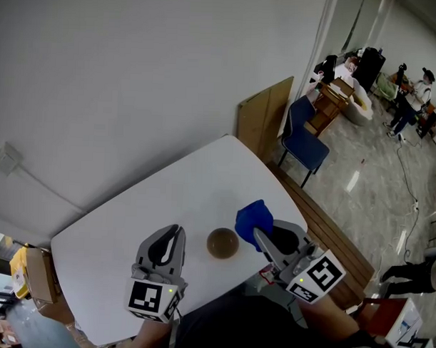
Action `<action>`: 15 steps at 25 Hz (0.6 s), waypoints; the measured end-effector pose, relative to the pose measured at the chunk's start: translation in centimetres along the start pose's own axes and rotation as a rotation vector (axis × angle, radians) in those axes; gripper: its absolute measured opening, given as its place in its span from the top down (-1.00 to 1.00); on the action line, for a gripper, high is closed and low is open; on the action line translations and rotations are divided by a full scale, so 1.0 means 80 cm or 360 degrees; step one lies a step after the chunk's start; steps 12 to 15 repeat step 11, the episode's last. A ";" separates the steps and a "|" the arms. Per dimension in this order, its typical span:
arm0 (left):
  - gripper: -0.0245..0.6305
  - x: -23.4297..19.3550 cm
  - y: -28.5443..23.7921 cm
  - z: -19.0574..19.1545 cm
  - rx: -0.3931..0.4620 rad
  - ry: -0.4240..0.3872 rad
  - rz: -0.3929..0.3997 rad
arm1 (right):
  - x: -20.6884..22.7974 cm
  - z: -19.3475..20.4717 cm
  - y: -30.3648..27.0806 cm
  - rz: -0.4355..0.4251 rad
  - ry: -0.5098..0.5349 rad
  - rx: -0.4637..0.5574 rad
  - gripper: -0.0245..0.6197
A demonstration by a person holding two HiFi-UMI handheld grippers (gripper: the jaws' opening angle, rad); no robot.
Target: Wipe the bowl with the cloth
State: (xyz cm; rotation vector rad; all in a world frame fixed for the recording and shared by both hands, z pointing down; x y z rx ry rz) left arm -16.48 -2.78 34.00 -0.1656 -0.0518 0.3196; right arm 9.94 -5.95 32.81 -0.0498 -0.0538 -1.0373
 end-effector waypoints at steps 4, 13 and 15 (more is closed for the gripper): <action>0.81 -0.009 -0.004 -0.001 -0.0018 -0.0014 0.0019 | -0.001 0.003 0.000 0.0013 0.0016 -0.0022 0.82; 0.81 -0.004 -0.002 -0.001 -0.0017 -0.0063 0.0022 | 0.008 0.012 0.004 0.0057 -0.0029 -0.0016 0.82; 0.81 -0.004 -0.002 -0.001 -0.0017 -0.0063 0.0022 | 0.008 0.012 0.004 0.0057 -0.0029 -0.0016 0.82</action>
Point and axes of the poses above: the fingertips, and each gripper's own axes: y backward along the fingers, x to its right, z out of its underside, the point moved 9 cm from there along y, backward along the fingers, and after that the axes turned 6 degrees about -z, right-handed, at the moved point
